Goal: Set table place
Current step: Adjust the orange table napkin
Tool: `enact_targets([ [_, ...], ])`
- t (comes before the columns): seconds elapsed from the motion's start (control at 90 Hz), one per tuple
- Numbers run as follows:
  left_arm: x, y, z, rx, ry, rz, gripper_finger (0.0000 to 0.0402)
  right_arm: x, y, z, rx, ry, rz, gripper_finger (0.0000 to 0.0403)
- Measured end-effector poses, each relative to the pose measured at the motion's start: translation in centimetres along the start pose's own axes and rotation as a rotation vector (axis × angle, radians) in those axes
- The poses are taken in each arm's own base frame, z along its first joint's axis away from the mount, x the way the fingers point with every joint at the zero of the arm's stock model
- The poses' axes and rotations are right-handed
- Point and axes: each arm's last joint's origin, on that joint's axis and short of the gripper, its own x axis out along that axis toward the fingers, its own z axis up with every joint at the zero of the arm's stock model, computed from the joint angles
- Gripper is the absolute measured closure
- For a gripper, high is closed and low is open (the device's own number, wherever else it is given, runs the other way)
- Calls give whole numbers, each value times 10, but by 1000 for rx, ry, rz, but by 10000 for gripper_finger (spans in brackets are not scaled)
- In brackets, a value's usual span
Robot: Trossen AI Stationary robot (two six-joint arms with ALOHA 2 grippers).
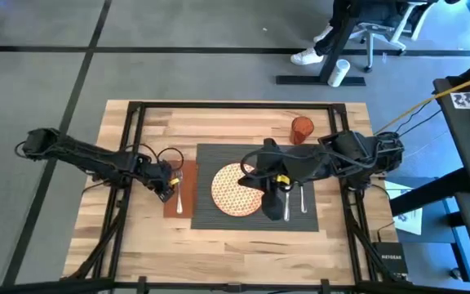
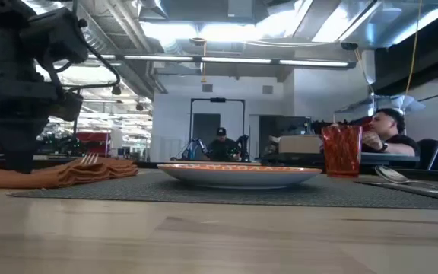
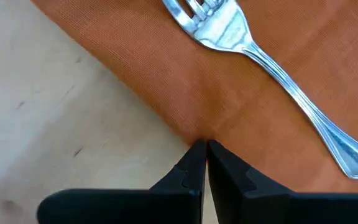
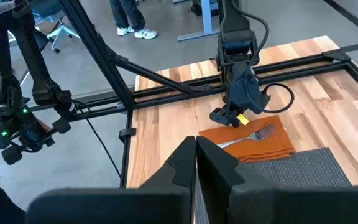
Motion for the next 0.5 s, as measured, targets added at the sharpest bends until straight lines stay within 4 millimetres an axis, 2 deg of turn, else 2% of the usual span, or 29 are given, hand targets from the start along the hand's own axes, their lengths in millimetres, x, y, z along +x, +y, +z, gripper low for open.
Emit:
enact_targets([
  [0.5, 0, 1, -1, -17, 8, 4, 402, 0, 0, 0, 0, 1, 0, 403],
])
